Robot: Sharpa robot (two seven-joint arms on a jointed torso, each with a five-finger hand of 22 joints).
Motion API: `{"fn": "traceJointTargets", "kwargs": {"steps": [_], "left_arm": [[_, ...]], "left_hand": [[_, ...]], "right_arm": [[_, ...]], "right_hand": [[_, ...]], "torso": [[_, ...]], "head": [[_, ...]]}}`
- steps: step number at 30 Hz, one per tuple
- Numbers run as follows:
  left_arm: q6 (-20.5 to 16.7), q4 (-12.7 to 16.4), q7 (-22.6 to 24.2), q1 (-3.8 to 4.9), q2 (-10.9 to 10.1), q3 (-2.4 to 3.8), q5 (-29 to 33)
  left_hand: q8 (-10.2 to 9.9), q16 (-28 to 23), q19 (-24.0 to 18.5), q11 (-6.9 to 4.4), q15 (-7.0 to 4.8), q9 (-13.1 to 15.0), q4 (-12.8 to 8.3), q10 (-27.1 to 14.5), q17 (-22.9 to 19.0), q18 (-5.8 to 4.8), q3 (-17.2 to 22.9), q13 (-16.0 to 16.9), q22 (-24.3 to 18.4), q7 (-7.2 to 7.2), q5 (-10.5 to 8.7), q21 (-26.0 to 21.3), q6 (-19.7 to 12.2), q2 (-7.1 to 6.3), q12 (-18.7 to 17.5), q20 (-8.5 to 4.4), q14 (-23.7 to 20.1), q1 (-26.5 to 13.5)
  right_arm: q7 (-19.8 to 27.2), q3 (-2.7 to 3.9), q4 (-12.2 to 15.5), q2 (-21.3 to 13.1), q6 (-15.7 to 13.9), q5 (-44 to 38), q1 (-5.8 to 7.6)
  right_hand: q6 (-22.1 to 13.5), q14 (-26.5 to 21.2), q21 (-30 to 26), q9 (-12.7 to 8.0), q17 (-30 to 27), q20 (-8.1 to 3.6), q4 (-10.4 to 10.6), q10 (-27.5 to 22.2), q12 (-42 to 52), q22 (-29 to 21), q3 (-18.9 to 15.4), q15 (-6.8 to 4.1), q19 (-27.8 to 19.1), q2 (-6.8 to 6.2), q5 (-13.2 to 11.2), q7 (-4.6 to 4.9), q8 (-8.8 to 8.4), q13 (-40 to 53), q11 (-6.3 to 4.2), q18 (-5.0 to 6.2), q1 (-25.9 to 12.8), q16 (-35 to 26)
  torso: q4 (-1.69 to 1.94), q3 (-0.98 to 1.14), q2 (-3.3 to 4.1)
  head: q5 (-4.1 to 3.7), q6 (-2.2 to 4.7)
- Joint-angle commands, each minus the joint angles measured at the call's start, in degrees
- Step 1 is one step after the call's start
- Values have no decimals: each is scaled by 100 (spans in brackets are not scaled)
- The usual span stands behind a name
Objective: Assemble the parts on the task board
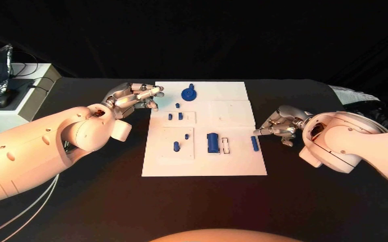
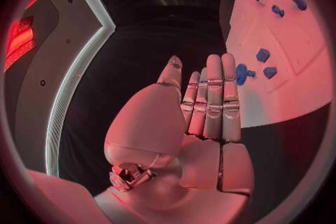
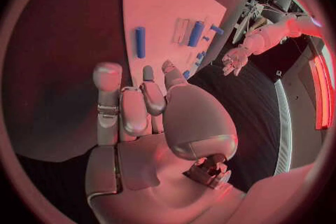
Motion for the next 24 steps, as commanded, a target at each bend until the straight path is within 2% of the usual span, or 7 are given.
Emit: {"fn": "traceJointTargets", "kwargs": {"steps": [1, 4, 6, 7, 12, 18, 24], "left_arm": [[103, 22, 89, -8, -1, 4, -5], [106, 23, 90, -11, 0, 4, -5], [110, 23, 87, -13, 0, 4, -5], [111, 23, 86, -14, -1, 4, -5], [114, 21, 84, -19, -2, 4, -5], [113, 18, 78, -24, -4, 4, -5], [88, 25, 58, -26, -5, 4, -15]], "left_hand": [[-23, -13, 18, -18, 17, 4, -25, -3, 4, -89, -1, -2, 10, -13, 14, -31, 29, 18, -6, -4, -7, 11], [-23, -13, 18, -18, 17, 4, -25, -3, 4, -89, -1, -2, 10, -13, 14, -31, 29, 18, -6, -4, -7, 11], [-24, -14, 17, -17, 18, 4, -22, -5, 4, -89, -6, -2, 11, -16, 13, -33, 29, 17, -8, -3, -7, 0], [-24, -14, 17, -17, 18, 4, -22, -5, 4, -89, -6, -2, 11, -16, 13, -33, 29, 17, -8, -3, -7, 0], [-23, -14, 18, -16, 18, 4, -18, -6, 4, -89, -6, -2, 11, -14, 14, -33, 30, 23, -8, -3, -6, -6], [-23, -14, 18, -16, 18, 4, -18, -6, 4, -89, -6, -2, 11, -14, 14, -33, 30, 23, -8, -3, -6, -6], [-25, -14, 21, -15, 18, 4, -21, -10, 3, -88, -2, -2, 11, -8, 14, -37, 22, 30, -9, -4, -3, 0]], "right_arm": [[-191, -15, -54, -44, 740, -428, -2], [-246, -23, -103, -54, 853, -652, -18], [-291, -30, -148, -38, 882, -797, -30], [-319, -33, -174, -18, 867, -875, -36], [-401, -43, -257, 98, 766, -1086, -81], [-419, -49, -266, 234, 565, -1060, -149], [-420, -50, -249, 306, 559, -1062, -184]], "right_hand": [[116, 1, 16, 176, 1, -46, 28, 26, -55, 467, -2, -48, 172, -18, -46, -59, 16, 280, -58, -9, -84, 7], [125, 5, 16, 513, 10, -70, 119, 40, -106, 463, -30, -59, 169, -112, -89, -91, 36, 311, -73, -29, -157, -7], [84, 12, 6, 1054, 21, -91, 293, 47, -231, 460, -23, -78, 171, -194, 34, -120, 48, 294, -91, -45, -218, -21], [69, 10, -1, 1212, 23, -94, 335, 56, -270, 457, -27, -87, 172, -237, 99, -133, 38, 285, -97, -46, -246, -27], [10, 19, 6, 1778, 45, -104, 495, 72, -328, 460, 29, -92, 180, -327, 251, -145, 20, 299, -110, -54, -332, -31], [-14, 20, 4, 2129, 64, -108, 640, 83, -329, 461, 68, -97, 179, -374, 245, -161, 15, 327, -117, -58, -369, -27], [5, 23, 5, 2236, 71, -112, 711, 82, -334, 460, 110, -106, 178, -406, 243, -176, 24, 335, -125, -61, -347, -25]], "torso": [[-31, 2, -12], [-39, 2, -22], [-43, 3, -28], [-41, 2, -26], [-33, -2, -21], [-15, -6, -16], [-29, -6, -8]], "head": [[-29, 35], [-36, 20], [-33, 15], [-36, 18], [-53, 27], [-49, 21], [-14, -28]]}}
